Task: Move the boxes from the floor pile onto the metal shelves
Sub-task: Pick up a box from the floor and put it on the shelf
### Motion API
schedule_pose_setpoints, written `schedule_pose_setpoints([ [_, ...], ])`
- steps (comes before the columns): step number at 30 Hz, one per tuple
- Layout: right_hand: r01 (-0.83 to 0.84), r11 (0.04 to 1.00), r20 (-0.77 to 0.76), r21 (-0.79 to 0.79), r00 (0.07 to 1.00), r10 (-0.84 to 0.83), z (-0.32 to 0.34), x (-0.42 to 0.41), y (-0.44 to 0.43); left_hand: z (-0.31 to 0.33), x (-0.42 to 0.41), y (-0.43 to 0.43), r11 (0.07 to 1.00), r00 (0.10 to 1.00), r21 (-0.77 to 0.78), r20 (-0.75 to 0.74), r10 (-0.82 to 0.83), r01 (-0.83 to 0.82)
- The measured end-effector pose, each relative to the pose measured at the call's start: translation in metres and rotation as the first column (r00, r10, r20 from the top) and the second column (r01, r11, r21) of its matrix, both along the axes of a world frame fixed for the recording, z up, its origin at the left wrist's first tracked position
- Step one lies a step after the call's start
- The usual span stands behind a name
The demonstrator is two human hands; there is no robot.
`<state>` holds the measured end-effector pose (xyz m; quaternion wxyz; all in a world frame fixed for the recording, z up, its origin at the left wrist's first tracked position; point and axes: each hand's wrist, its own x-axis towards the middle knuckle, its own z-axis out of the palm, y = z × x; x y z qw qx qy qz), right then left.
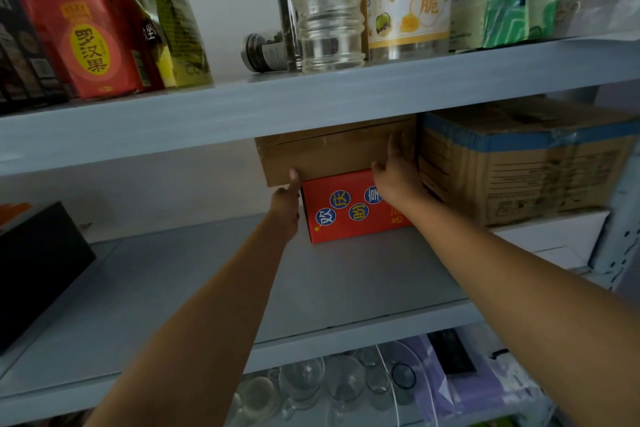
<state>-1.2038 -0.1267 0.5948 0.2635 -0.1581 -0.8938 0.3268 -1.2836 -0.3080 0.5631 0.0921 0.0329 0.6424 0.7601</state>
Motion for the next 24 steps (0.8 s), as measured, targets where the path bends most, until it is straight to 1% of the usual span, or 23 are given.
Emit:
schedule_pose_setpoints([
  [2,-0.043,0.998,0.025,-0.039,0.999,0.044,-0.004,0.006,0.001,-0.007,0.007,0.009,0.998,0.997,-0.027,-0.037,-0.062,0.061],
  [3,-0.066,0.996,0.033,-0.053,0.997,0.068,-0.006,0.01,0.002,-0.007,0.01,0.013,0.997,0.996,-0.048,-0.064,-0.067,0.064],
  [8,-0.107,0.985,0.058,-0.135,0.992,0.115,-0.006,0.021,0.007,0.002,0.026,0.016,0.976,0.994,-0.217,-0.104,-0.045,0.021],
  [11,-0.095,0.984,0.054,-0.152,0.993,0.105,-0.002,0.031,0.006,0.007,0.045,0.006,0.974,0.989,-0.221,-0.117,-0.087,0.059],
  [12,-0.103,0.98,0.037,-0.171,0.993,0.111,-0.002,0.036,0.004,0.009,0.051,0.004,0.973,0.989,-0.222,-0.118,-0.084,0.056],
  [14,-0.128,0.968,-0.029,-0.217,0.992,0.125,-0.003,0.045,0.0,0.01,0.065,0.002,0.967,0.988,-0.253,-0.152,-0.021,-0.018],
  [17,-0.187,0.938,-0.15,-0.293,0.978,0.148,-0.008,0.065,-0.01,0.001,0.099,0.002,0.934,0.967,-0.331,-0.249,0.053,-0.136],
  [19,-0.246,0.904,-0.212,-0.351,0.961,0.179,-0.012,0.081,-0.014,-0.008,0.122,0.006,0.942,0.954,-0.309,-0.296,0.036,-0.132],
  [22,-0.302,0.855,-0.261,-0.421,0.943,0.205,-0.013,0.108,-0.013,0.004,0.168,0.017,0.97,0.966,-0.23,-0.259,0.018,-0.079],
  [24,-0.333,0.824,-0.29,-0.459,0.932,0.215,-0.01,0.128,-0.008,0.011,0.188,0.027,0.977,0.963,-0.205,-0.269,0.004,-0.061],
])
